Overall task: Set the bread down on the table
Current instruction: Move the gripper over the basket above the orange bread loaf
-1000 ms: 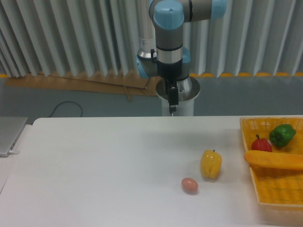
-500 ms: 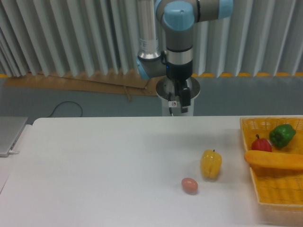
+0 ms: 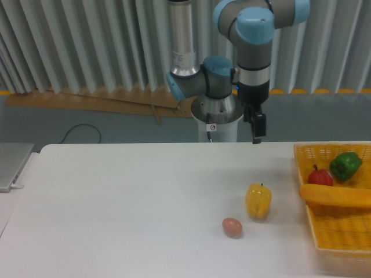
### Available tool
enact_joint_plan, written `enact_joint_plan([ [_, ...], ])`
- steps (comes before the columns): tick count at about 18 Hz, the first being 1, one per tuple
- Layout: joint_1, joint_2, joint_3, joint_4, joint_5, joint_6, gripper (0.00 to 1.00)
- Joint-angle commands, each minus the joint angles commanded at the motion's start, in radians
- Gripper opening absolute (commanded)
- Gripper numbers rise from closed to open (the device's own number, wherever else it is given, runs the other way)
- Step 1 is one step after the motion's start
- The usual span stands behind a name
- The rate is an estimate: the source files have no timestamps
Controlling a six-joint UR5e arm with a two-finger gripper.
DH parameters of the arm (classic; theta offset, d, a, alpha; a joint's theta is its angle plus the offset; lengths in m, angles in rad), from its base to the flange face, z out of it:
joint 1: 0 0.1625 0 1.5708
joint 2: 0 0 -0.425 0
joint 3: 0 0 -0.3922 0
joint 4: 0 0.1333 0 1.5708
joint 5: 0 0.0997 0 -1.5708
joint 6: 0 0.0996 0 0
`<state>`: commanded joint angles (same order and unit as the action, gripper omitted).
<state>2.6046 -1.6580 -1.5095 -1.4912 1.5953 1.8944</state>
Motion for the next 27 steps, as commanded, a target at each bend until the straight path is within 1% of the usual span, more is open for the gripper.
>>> enact_joint_plan([
  [3, 0.029, -0.028, -0.006, 0.067, 0.0, 0.002, 1.0],
  [4, 0.041, -0.035, -0.006, 0.08, 0.002, 0.002, 1.0],
  [7, 0.069, -0.052, -0.006, 0.104, 0.002, 0.035, 1.0],
  [9, 0.074, -0.078, -0.005, 0.118, 0.003, 0.063, 1.0],
  [12, 0.095, -0.114, -0.011, 0.157, 0.003, 0.132, 1.0],
  [13, 0.097, -0.129, -0.011, 0.163, 0.003, 0.135, 1.0],
  [15, 0.104, -0.155, -0.009, 0.193, 0.003, 0.137, 1.0],
  [18, 0.111, -0.18, -0.011, 0.224, 0.003, 0.149, 1.0],
  [20, 0.137, -0.196, -0.006, 0.244, 0.002, 0.167, 1.0],
  [24, 0.19, -0.238, 0.0, 0.281, -0.001, 0.296, 1.0],
  [27, 0.196, -0.266, 0.02, 0.299, -0.002, 0.313, 1.0],
])
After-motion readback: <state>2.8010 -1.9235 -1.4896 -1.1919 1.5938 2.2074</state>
